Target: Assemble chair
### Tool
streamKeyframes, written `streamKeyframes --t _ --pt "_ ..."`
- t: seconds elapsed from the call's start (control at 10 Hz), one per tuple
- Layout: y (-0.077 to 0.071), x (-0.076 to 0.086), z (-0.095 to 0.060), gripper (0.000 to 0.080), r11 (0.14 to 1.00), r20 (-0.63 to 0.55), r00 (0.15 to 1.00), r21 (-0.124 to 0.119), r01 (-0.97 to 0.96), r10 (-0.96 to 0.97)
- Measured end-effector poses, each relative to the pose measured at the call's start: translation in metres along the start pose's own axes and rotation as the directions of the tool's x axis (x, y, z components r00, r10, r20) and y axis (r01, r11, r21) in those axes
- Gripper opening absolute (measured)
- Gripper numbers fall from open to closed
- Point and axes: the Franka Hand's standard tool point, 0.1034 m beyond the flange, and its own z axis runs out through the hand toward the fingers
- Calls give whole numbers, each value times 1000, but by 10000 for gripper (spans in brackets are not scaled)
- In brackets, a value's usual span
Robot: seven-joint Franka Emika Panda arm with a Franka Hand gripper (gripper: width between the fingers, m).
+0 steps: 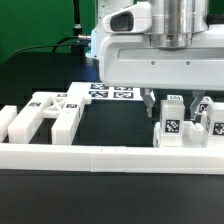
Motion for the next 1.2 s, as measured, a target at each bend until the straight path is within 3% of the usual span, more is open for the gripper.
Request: streamKeyframes --t 0.2,0.3,0.4,0.5,0.8,0.9,1.0,1.1,1.2 --pt "0 1 -1 285 975 -1 975 2 -221 221" --pt "0 1 -2 285 917 -4 917 1 -399 399" --pt "0 1 -2 285 825 -7 825 3 -565 565" --pt "0 0 -1 285 672 -6 672 14 -740 740" --pt "-3 -1 0 285 302 17 303 34 -953 953" --pt "-3 -1 0 285 301 16 302 33 -953 953" --pt "-3 -1 1 361 308 16 309 33 -951 951" --pt "-3 -1 0 361 376 11 377 34 -926 926" --pt "-2 0 0 499 549 6 549 35 -835 836"
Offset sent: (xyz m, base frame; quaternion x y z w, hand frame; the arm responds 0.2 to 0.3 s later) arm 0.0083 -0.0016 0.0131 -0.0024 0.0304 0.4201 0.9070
